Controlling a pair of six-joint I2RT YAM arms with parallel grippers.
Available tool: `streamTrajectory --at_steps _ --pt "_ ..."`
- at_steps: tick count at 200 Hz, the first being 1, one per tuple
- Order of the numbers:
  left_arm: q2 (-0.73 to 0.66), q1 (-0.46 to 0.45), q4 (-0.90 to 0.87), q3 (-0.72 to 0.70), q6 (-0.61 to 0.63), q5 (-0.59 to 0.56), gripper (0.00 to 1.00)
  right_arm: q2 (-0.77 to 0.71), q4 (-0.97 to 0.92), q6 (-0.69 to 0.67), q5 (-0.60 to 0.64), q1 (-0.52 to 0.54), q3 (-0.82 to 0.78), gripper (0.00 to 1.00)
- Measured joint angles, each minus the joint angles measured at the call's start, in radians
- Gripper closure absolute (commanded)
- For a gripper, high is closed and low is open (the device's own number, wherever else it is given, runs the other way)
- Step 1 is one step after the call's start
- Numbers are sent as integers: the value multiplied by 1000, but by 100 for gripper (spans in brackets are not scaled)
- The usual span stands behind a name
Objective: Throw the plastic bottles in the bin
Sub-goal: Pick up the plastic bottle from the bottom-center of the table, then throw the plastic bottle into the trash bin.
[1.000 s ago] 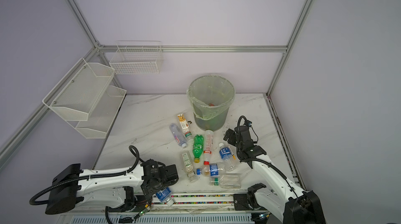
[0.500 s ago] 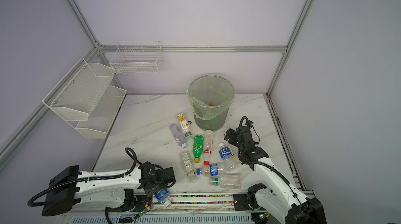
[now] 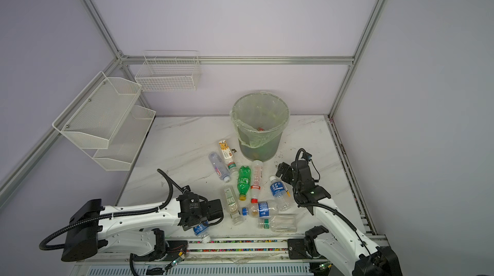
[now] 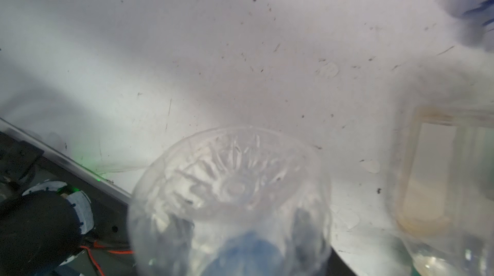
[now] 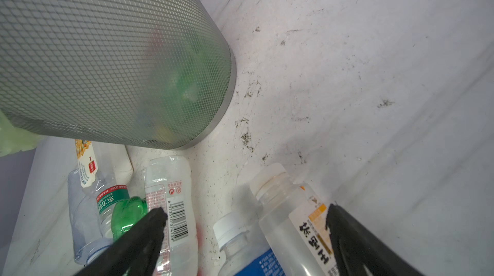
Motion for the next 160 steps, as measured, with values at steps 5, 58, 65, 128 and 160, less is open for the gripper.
streamTrajectory --at_steps 5,58,65,128,160 --pt "-2 6 -6 9 4 -9 44 0 2 2 -3 0 -3 3" --pt "-63 102 -95 82 100 -105 45 1 23 -2 -43 -1 1 3" --pt "-76 113 -105 95 116 -123 45 2 23 -3 -45 -1 6 3" --pt "-298 245 -65 149 408 -247 45 5 0 -10 -46 -1 65 3" --pt "-348 344 55 151 642 -261 44 -1 -32 -10 -27 -1 89 3"
